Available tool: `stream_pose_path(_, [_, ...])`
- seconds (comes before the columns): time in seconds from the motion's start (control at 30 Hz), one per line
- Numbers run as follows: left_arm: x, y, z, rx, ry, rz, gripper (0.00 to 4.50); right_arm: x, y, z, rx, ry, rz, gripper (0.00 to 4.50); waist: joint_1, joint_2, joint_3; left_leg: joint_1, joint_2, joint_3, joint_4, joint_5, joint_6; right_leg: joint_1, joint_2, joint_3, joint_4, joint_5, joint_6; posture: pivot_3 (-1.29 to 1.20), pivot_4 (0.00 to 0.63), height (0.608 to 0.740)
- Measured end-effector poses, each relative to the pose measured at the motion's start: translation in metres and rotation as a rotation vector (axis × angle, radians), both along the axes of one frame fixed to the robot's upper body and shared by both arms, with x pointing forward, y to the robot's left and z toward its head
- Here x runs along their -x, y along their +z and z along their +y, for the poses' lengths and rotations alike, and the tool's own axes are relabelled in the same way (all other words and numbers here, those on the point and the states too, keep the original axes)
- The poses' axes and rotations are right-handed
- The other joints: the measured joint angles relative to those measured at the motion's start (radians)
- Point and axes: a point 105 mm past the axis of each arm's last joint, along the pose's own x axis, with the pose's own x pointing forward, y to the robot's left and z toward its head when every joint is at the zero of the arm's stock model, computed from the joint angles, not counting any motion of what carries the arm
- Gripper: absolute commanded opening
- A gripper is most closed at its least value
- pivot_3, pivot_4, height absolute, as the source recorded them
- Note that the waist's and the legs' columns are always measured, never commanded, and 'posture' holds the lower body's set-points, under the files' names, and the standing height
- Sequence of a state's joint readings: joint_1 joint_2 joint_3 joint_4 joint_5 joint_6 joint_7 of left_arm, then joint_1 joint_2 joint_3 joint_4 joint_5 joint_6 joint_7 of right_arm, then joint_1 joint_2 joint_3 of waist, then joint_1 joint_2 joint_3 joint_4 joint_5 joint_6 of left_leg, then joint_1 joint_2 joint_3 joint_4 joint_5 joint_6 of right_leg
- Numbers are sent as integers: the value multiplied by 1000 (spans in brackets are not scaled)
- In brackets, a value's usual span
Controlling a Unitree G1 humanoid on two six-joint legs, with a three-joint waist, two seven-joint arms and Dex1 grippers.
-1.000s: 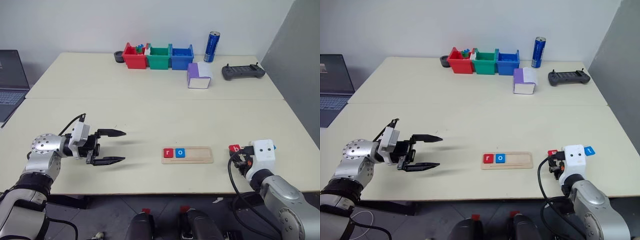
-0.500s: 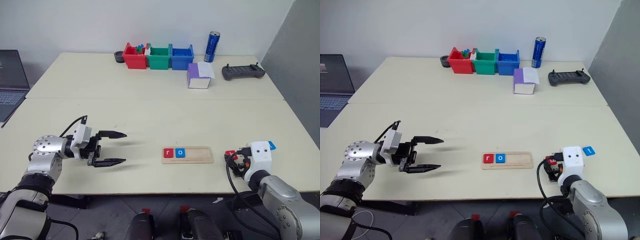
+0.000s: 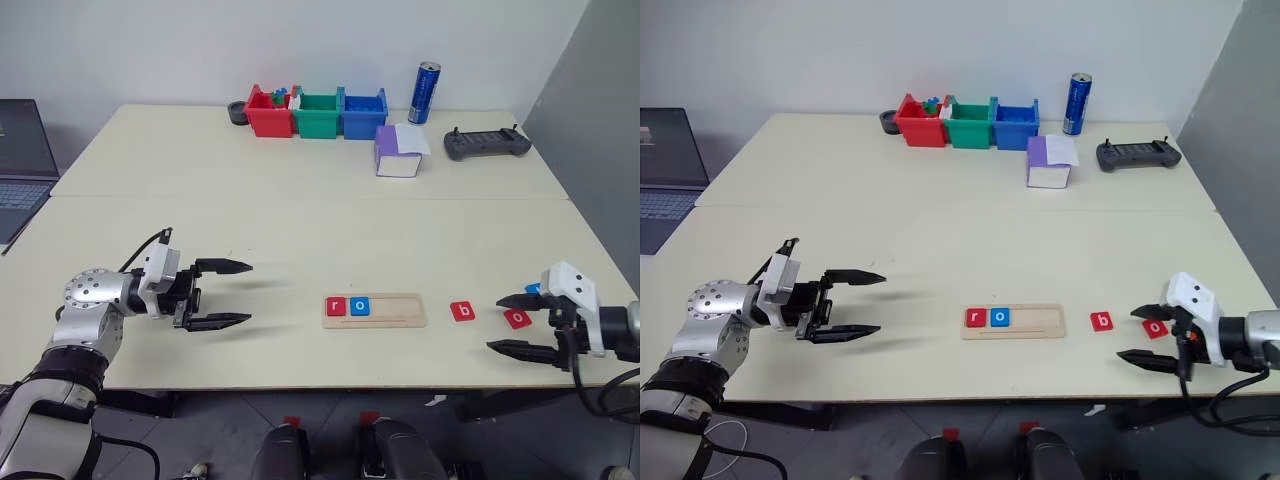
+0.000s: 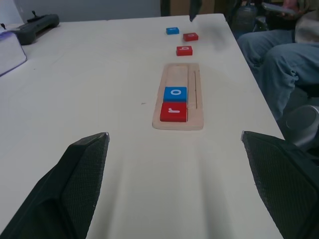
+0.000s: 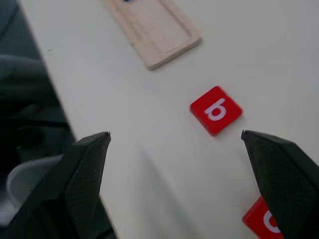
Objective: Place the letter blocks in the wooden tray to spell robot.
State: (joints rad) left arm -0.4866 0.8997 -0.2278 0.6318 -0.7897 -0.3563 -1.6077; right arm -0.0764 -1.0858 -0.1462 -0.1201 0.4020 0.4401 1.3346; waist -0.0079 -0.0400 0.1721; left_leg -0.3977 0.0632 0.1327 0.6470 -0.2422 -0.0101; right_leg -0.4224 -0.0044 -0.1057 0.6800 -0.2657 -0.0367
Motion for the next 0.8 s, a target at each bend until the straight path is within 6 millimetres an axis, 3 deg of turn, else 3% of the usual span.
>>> stream_pose_path(0.13, [6,3,-1,12,-9,-17,4500,-26,-1,-3,65,113,-79,4472,-2,0,0,1,1,1,0,0,0,0,0,1,0,0,1,0,150,740])
stream_pose_path(0.2, [9,1,-1,15,-14,-9,4500,-34,-11,0,71,156,-85,4472,3,0,0,1,1,1,0,0,-1,0,0,0,0,0,0,0,150,740])
stream_pose_path(0.53, [16,4,2,33,-5,-18,4500,-52,-42,3,140,225,-48,4472,7,1,1,0,0,5,2,1,-1,0,-2,2,1,0,0,0,150,740])
stream_pose_path(0.63, [18,4,1,34,-12,-14,4500,-57,-43,4,135,232,-63,4472,6,1,1,1,0,5,2,1,-1,0,-2,2,2,0,0,0,150,740])
stream_pose_path(0.8, [18,6,1,26,-17,-12,4500,-64,-45,9,107,232,-80,2862,3,2,1,3,0,5,2,1,-1,1,-2,3,3,0,-1,0,150,740])
